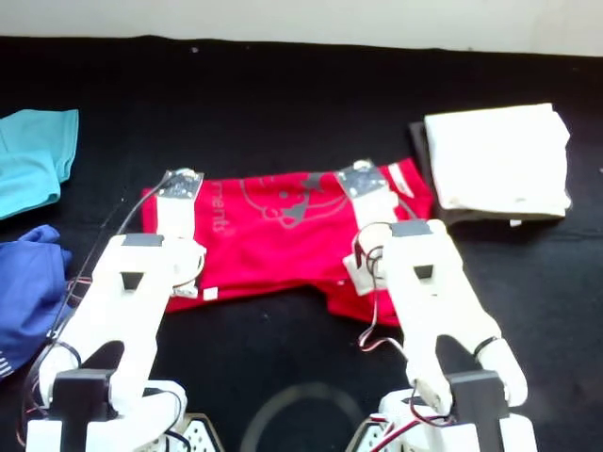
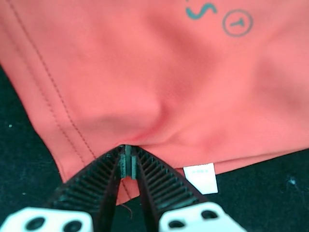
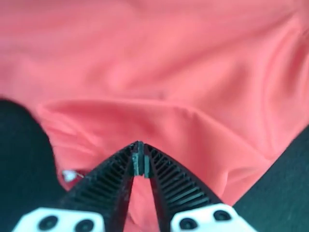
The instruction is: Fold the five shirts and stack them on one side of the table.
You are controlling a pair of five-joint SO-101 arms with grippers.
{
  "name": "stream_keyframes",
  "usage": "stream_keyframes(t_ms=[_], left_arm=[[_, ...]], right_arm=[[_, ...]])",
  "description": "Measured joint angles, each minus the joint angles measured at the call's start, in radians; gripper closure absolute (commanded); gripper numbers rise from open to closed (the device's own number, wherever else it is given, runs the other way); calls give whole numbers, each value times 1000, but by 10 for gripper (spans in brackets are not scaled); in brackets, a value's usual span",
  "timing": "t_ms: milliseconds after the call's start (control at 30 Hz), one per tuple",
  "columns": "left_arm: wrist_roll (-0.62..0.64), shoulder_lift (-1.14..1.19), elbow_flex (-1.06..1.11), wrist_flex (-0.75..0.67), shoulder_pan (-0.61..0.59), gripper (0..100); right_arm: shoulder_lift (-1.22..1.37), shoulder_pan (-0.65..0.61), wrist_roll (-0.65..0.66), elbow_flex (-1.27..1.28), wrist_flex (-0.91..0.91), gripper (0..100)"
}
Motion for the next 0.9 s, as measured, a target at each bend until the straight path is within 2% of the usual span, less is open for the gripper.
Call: stream_keyframes(t_ms=[133, 233, 433, 667, 800, 900], left_arm=[[0, 3, 0, -2, 0, 991], [0, 3, 0, -2, 0, 991], [0, 3, 0, -2, 0, 991], [0, 3, 0, -2, 0, 991], [0, 3, 0, -2, 0, 991], [0, 3, 0, -2, 0, 991]], right_arm=[[-101, -20, 14, 9, 91, 992], [-141, -20, 81, 49, 97, 992], [-126, -32, 118, 135, -54, 992], [-92, -123, 120, 175, -61, 992], [-92, -121, 121, 170, -6, 992], [-123, -69, 121, 115, 32, 992]])
